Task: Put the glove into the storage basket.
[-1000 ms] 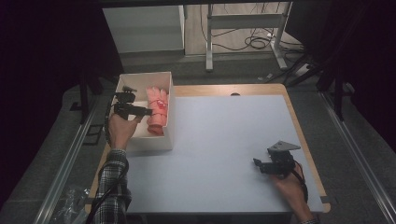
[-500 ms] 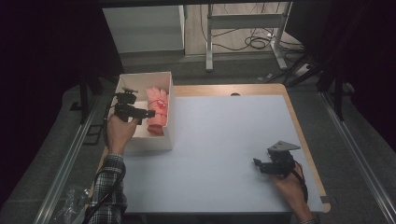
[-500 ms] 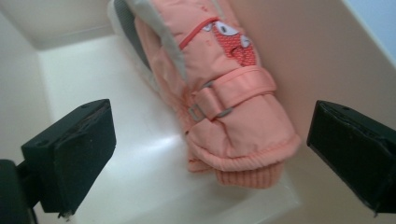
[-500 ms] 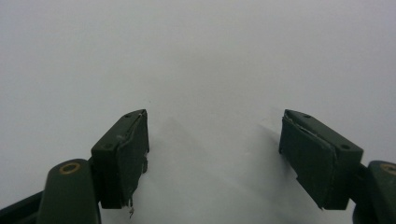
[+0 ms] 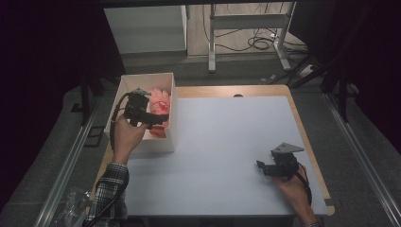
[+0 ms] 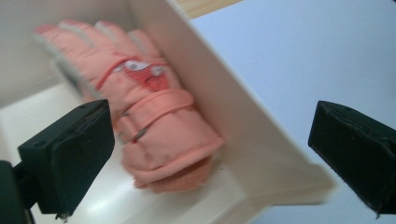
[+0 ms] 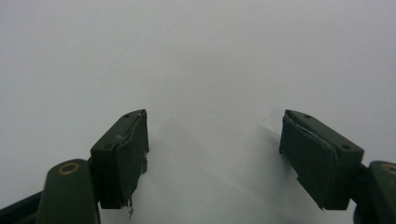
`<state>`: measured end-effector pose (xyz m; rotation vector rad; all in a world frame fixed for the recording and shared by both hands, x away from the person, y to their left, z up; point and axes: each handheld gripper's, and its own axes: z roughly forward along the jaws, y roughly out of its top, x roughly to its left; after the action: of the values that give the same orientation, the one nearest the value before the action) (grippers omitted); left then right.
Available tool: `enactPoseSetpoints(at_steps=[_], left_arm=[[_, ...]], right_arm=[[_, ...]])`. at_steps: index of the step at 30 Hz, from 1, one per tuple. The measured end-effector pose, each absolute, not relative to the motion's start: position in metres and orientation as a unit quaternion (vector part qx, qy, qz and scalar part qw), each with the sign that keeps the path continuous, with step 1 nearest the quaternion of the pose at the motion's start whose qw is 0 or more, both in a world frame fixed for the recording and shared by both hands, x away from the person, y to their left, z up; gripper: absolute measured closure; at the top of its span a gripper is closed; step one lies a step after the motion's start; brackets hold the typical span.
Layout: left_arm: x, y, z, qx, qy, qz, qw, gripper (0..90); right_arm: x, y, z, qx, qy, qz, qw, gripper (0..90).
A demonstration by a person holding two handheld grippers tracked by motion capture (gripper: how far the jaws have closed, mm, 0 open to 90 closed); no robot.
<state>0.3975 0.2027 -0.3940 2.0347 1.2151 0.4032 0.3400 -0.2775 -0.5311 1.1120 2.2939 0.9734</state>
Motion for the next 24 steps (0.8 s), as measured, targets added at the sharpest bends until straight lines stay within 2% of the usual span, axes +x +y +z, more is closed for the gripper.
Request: enactPoseSetpoints(at_steps=[11,24], left_arm=[[0.366,0.147,-0.392,0.818,0.39,0.134,0.402,0.7],[0.332,0.093,-0.447,0.848,0.324,0.096,0.408,0.6]], right_arm=[[0.34,-0.278,-0.531,0.399,0.823,0.349,0.205,24.1],[0.34,-0.278,-0.531,0.399,0.823,0.349,0.205,24.0]])
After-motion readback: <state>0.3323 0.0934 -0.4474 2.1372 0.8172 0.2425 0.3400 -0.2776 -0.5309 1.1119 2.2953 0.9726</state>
